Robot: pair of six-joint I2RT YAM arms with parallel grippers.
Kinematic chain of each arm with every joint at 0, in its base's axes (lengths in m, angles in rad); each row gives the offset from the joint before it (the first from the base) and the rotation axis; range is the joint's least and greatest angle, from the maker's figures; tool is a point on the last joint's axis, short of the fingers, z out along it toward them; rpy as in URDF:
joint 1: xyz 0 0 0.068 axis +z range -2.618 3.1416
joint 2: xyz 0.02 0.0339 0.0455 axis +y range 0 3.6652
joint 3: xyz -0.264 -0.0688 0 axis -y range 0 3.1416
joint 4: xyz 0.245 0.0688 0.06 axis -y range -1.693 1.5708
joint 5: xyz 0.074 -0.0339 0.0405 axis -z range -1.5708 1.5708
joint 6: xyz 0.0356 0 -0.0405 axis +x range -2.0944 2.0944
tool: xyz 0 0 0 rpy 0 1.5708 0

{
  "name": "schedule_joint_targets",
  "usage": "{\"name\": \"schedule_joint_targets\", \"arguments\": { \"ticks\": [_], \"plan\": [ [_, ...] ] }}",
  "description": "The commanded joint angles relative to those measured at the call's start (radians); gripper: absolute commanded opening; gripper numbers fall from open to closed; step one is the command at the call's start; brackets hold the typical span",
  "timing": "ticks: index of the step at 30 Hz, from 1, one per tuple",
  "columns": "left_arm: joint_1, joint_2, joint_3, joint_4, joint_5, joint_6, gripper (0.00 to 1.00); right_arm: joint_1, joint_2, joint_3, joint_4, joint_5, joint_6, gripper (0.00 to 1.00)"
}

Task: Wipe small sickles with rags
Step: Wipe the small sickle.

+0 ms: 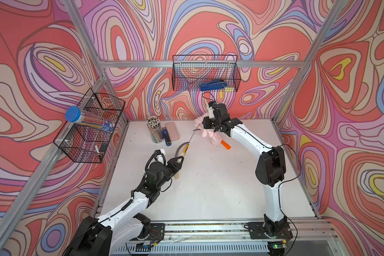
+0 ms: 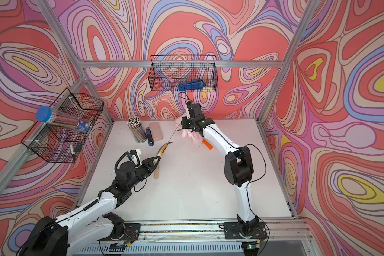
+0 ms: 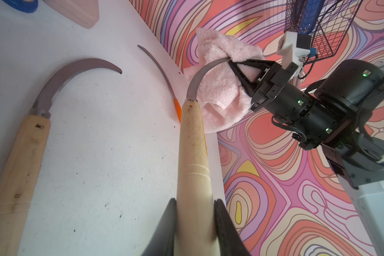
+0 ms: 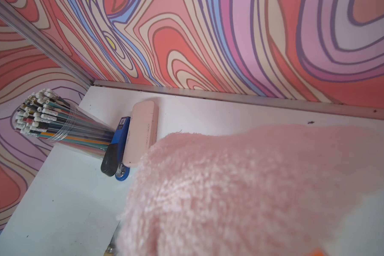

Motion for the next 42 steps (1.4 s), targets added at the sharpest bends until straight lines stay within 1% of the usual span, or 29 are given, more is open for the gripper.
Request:
{"name": "schedule_joint_targets", "arguments": {
  "ticks": [1,3,4,7,10,12,14,15,20,25,27,29,33,38,39,41,42],
  "plan": [
    [-0.003,-0.056,-0.009,-0.282,-0.046,0.037,0.00,-0.109,-0.068,-0.085,0.359,0.280,-0.044,0.00],
    [-0.003,-0.075,0.010,-0.349,-0.086,0.043,0.00,-0.109,-0.103,-0.142,0.401,0.261,-0.021,0.00],
    [-0.003,-0.088,0.018,-0.382,-0.110,0.044,0.00,-0.109,-0.107,-0.144,0.396,0.272,-0.010,0.00],
    [-0.005,-0.123,0.034,-0.462,-0.163,0.049,0.00,-0.113,-0.073,-0.064,0.303,0.319,0.010,0.00],
    [-0.005,-0.137,0.028,-0.453,-0.145,0.053,0.00,-0.115,-0.033,0.008,0.233,0.348,0.034,0.00],
    [-0.006,-0.124,0.031,-0.434,-0.118,0.062,0.00,-0.126,0.009,0.095,0.139,0.360,0.082,0.00],
    [-0.005,-0.101,0.032,-0.402,-0.085,0.068,0.00,-0.148,0.050,0.167,0.068,0.305,0.127,0.00],
    [-0.005,-0.088,0.033,-0.393,-0.071,0.066,0.00,-0.152,0.064,0.198,0.041,0.299,0.141,0.00],
    [-0.007,-0.057,0.027,-0.336,-0.034,0.067,0.00,-0.154,0.120,0.277,-0.065,0.368,0.147,0.00],
    [-0.005,-0.093,-0.016,-0.254,-0.022,0.064,0.00,-0.155,0.113,0.185,-0.034,0.384,0.155,0.00],
    [-0.005,-0.131,-0.026,-0.263,-0.029,0.066,0.00,-0.155,0.133,0.192,-0.033,0.415,0.138,0.00],
    [-0.005,-0.171,-0.032,-0.287,-0.048,0.066,0.00,-0.156,0.156,0.212,-0.057,0.418,0.139,0.00],
    [-0.005,-0.275,-0.074,-0.288,-0.089,0.066,0.00,-0.157,0.121,0.134,-0.002,0.412,0.146,0.00],
    [-0.005,-0.404,-0.060,-0.455,-0.218,0.074,0.00,-0.179,0.096,0.113,0.003,0.423,0.152,0.00],
    [-0.005,-0.424,-0.072,-0.444,-0.214,0.072,0.00,-0.181,0.087,0.102,0.008,0.423,0.153,0.00],
    [-0.005,-0.457,-0.117,-0.365,-0.196,0.070,0.00,-0.181,0.068,0.071,0.023,0.415,0.151,0.00],
    [-0.005,-0.474,-0.126,-0.360,-0.199,0.068,0.00,-0.181,0.054,0.045,0.040,0.418,0.150,0.00]
  ]
}}
